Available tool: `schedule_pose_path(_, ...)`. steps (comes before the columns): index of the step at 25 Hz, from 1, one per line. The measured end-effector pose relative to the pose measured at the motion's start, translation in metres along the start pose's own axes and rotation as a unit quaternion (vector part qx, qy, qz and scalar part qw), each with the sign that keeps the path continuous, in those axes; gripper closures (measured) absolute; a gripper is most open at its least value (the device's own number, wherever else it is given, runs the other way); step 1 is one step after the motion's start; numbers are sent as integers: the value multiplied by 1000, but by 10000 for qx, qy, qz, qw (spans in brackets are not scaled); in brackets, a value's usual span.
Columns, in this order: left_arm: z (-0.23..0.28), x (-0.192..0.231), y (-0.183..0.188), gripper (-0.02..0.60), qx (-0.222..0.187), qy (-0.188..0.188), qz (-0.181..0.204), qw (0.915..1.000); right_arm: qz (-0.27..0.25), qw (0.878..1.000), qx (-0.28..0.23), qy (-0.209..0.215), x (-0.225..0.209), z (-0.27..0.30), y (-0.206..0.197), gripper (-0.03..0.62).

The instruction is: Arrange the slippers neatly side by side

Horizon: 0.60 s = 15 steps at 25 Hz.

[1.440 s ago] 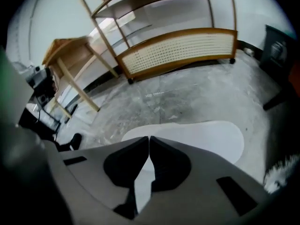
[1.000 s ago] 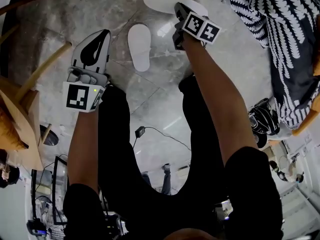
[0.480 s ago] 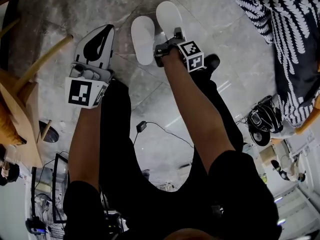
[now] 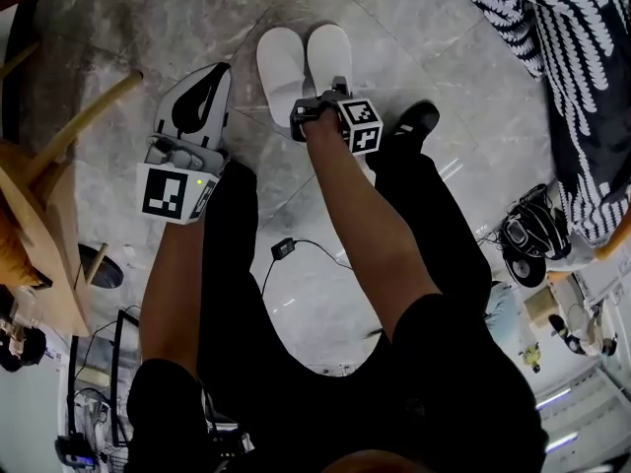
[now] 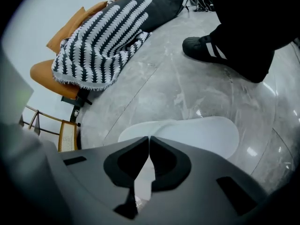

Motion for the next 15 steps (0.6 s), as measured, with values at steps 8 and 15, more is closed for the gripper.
schedule_pose_path(8, -6, 0, -1, 568, 5, 23, 22, 10000, -33, 9998, 172, -7, 1, 7, -21, 557)
schedule_pose_path(15, -12, 2, 8, 568, -56, 71, 47, 9999, -28, 9989, 432, 170, 6, 2, -33, 461)
Point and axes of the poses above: the fingertips, and each gripper's own axes: z forward along the fingers, x to its left, y out of its top, the point moved 1 cm from there along -z, backward along the fingers, and after that the axes turned 5 degrees about -z, right-handed, at the moved point
